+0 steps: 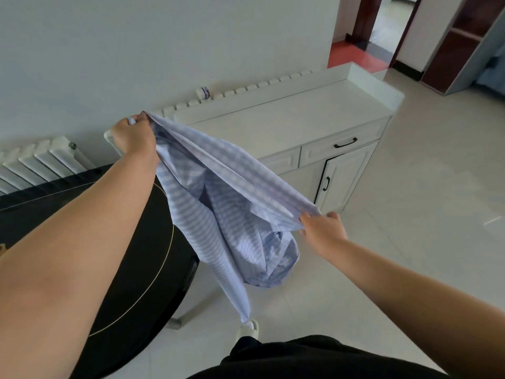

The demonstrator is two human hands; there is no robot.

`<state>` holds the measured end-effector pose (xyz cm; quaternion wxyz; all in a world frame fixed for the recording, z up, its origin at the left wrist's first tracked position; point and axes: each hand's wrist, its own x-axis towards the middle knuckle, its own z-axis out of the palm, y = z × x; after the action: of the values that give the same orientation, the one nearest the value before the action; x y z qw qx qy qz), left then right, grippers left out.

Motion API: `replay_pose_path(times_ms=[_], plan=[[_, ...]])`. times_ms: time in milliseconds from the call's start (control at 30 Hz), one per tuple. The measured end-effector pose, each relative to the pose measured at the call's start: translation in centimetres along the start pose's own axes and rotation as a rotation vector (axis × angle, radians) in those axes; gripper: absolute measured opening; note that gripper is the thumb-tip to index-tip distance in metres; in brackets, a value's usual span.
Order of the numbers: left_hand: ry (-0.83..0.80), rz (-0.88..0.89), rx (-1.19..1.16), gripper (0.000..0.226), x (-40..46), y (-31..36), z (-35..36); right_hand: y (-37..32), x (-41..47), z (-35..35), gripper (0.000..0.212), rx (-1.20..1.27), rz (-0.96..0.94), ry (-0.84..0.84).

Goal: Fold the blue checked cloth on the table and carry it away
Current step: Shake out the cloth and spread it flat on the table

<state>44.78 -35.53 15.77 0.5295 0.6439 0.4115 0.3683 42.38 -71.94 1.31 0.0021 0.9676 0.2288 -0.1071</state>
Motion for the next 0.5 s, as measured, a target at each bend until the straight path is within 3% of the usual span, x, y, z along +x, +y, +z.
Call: replay_pose_path(times_ms=[200,300,367,433,500], plan=[[0.003,-0.078,-0.029,0.022,1.2,-0.4,-0.1,4.1,3.5,-5.0,0.021,-0.17,0.14,0.069],[0.018,-0.173,0.018,0.036,2.3,-1.6,-0.7,5.7,4.0,-9.9,0.028,-0.142,0.066,0.226],[0.001,-0.242,0.069,0.041,2.4,-2.3,-1.1,5.7,4.1,-13.2,0.031,-0.011,-0.131,0.439],[-0.022,-0.232,0.148,0.043,1.3,-2.1,-1.2,4.3,4.0,-15.7,0.038,-0.028,-0.461,0.681],[-0.009,-0.264,0.137,0.042,0.0,-1.7,-0.7,1.9,3.8,-17.6,0.045,-0.133,-0.727,0.727]])
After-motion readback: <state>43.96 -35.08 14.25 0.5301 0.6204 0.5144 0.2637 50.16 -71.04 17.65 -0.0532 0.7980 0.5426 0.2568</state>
